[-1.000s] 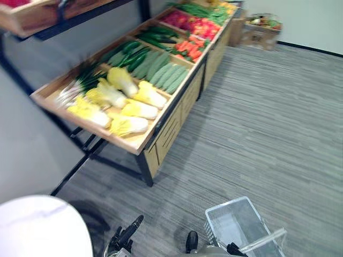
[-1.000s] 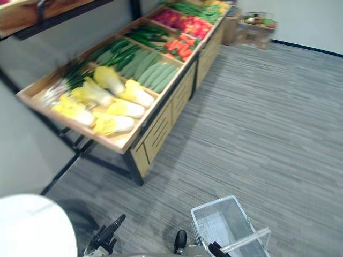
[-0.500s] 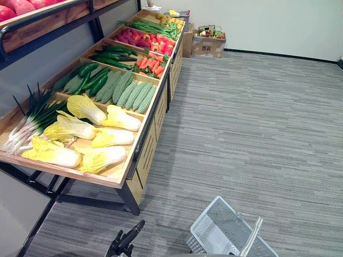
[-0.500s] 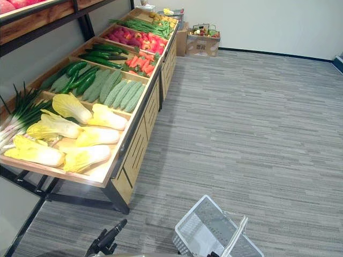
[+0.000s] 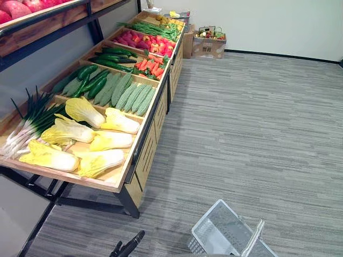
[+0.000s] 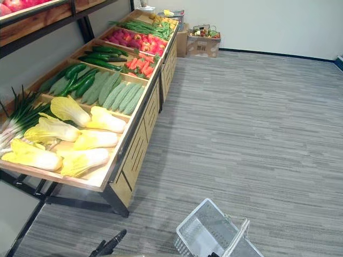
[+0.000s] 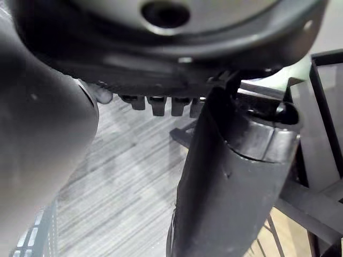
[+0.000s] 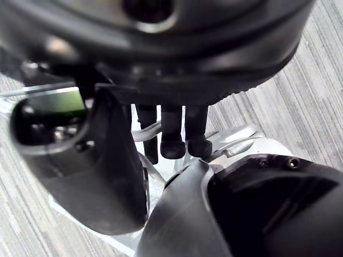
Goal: Pick vegetable in the basket
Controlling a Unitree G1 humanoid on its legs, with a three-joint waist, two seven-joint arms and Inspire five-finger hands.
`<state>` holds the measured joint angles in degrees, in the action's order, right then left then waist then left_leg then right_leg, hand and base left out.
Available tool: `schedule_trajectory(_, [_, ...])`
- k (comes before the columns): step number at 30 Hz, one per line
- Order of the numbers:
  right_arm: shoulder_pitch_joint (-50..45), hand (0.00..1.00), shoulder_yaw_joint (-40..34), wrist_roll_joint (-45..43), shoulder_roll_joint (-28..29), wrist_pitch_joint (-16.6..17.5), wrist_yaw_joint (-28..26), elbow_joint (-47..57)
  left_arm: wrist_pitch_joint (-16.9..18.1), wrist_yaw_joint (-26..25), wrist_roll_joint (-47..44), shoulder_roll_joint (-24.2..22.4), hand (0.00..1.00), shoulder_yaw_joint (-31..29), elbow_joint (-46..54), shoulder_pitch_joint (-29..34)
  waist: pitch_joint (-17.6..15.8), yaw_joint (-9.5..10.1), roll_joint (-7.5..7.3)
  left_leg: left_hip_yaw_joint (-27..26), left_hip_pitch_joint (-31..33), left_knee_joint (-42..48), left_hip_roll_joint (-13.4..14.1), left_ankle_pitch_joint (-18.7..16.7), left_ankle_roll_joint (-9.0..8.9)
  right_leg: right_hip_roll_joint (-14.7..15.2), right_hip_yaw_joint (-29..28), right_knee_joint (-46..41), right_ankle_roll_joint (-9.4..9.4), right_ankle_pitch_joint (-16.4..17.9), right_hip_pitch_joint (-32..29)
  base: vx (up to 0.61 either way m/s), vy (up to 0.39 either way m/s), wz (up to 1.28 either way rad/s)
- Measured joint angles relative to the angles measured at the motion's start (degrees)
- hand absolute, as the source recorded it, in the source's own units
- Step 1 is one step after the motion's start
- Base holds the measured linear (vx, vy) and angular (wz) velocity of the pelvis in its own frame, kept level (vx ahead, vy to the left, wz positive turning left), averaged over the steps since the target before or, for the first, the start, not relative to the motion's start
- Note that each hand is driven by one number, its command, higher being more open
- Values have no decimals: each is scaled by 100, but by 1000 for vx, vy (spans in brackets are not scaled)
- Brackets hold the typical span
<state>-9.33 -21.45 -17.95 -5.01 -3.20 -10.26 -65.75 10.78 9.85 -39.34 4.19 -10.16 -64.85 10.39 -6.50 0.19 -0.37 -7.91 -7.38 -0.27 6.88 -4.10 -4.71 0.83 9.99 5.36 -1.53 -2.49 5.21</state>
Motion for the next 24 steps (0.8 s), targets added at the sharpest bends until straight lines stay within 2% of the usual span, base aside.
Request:
schedule_trajectory(2, [21, 0, 2, 0, -20, -29, 0, 0, -13, 8, 8, -7, 100, 36, 17, 19, 10, -4, 27, -101, -32, 2, 54, -29, -44, -36, 46, -89, -25, 22, 1, 91, -17, -6])
schedule_trajectory(4, [106, 0, 21, -7, -66, -39, -16, -1, -110, 11, 118, -17, 100, 59, 48, 37, -49, 39, 71, -415, -168, 26, 190, -74, -107, -107, 134, -679, -252, 242, -197, 103, -25, -37])
schedule_trajectory(5, [135, 0, 23, -14, -64, -37, -16, 9, -133, 9, 133, -7, 100, 82, 49, 30, -52, 46, 78, -530, -191, 50, 214, -75, -106, -94, 221, -981, -307, 344, -339, 78, -20, -53])
schedule_trajectory(7, [184, 0, 6, -30, -22, 38, -17, 112, -150, 45, 172, 91, 100, 251, 78, -5, -192, 51, 31, -844, -406, 72, 177, -128, -20, 219, 614, -2682, -566, 805, -965, 37, 22, -38])
schedule_trajectory(9, [191, 0, -7, -28, -12, 110, -39, 247, -152, 87, 184, 123, 100, 285, 139, -25, -301, -25, -55, -838, -603, 50, 77, -235, 82, 635, 841, -3866, -692, 910, -1337, 28, 63, 1])
schedule_trajectory(10, [190, 0, -22, -23, -10, 129, -50, 251, -151, 86, 183, 137, 100, 280, 157, -33, -355, -46, -66, -806, -668, 45, 61, -261, 71, 785, 924, -4218, -758, 946, -1480, 14, 59, 32])
schedule_trajectory(11, [165, 0, -247, -51, 90, 185, -58, 239, -130, 76, 182, 193, 100, 264, 167, -17, -375, -68, -137, -708, -735, 90, 64, -354, 107, 1054, 1098, -4273, -490, 1254, -1535, -2, 20, 30])
schedule_trajectory(13, [156, 0, -285, -49, 88, 202, -85, 207, -127, 75, 186, 228, 100, 230, 182, -2, -393, -36, -179, -651, -764, 154, 116, -436, 60, 1248, 1104, -3828, -468, 1259, -1557, 10, -47, 18])
schedule_trajectory(14, [157, 0, -371, -49, 94, 208, -120, 203, -129, 72, 191, 232, 100, 202, 181, 35, -393, -32, -177, -634, -750, 238, 218, -506, -9, 1318, 1038, -3294, -529, 1164, -1585, 103, -222, 2])
schedule_trajectory(15, [158, 0, -434, -49, 127, 229, -130, 194, -137, 50, 194, 249, 100, 185, 169, 126, -392, -27, -176, -637, -722, 363, 386, -626, -160, 1290, 849, -2559, -599, 837, -1596, 138, -266, -2])
schedule_trajectory(16, [159, 0, -433, -47, 130, 229, -130, 193, -140, 46, 197, 252, 100, 180, 168, 144, -398, -24, -186, -637, -729, 394, 415, -658, -202, 1269, 813, -2409, -621, 742, -1580, 218, -345, -1])
schedule_trajectory(17, [151, 0, -429, -38, 170, 238, -151, 170, -151, 37, 211, 291, 100, 108, 166, 197, -420, -21, -252, -634, -768, 504, 520, -775, -368, 1225, 611, -1938, -707, 423, -1444, 264, -379, 9])
schedule_trajectory(18, [154, 0, -443, -45, 205, 276, -139, 107, -166, 10, 295, 347, 100, -4, 154, 193, -437, -38, -272, -592, -847, 582, 673, -898, -532, 1129, 567, -1982, -645, -70, -1399, 279, -388, 18])
schedule_trajectory(19, [164, 0, -471, -59, 178, 295, -154, 113, -176, -5, 303, 299, 100, -24, 140, 157, -429, -63, -196, -584, -900, 578, 817, -918, -563, 997, 644, -2188, -499, 128, -1401, 295, -370, 19])
schedule_trajectory(20, [188, 0, -470, -4, 132, 274, -175, 128, -175, -16, 372, 259, 100, -38, 140, 164, -402, -40, -67, -586, -969, 632, 1031, -807, -526, 831, 727, -2518, -387, 515, -1464, 306, -341, 7])
schedule_trajectory(21, [239, 0, -451, 18, 54, 190, -168, 110, -167, -18, 380, 234, 100, -141, 167, 151, -398, 5, -44, -583, -848, 975, 1146, -643, -389, 749, 745, -2679, -284, 735, -1483, 318, -350, -2])
schedule_trajectory(22, [239, 0, -425, 28, 40, 167, -173, 82, -158, -10, 359, 210, 100, -227, 184, 132, -356, 6, -36, -578, -674, 1251, 1206, -540, -284, 717, 767, -2652, -242, 801, -1475, 333, -367, 4])
schedule_trajectory(23, [222, 0, -419, 35, 30, 147, -173, 63, -107, -3, 247, 194, 100, -266, 205, 61, -278, -18, -34, -566, -242, 1924, 1374, -341, -6, 614, 851, -2399, -197, 830, -1339, 347, -360, 20])
schedule_trajectory(24, [212, 0, -408, 28, -4, 121, -172, 24, -66, 28, 144, 181, 100, -272, 217, 25, -295, -23, 30, -557, 63, 2521, 1566, -165, 209, 494, 914, -2108, -144, 826, -1112, 430, -416, 32])
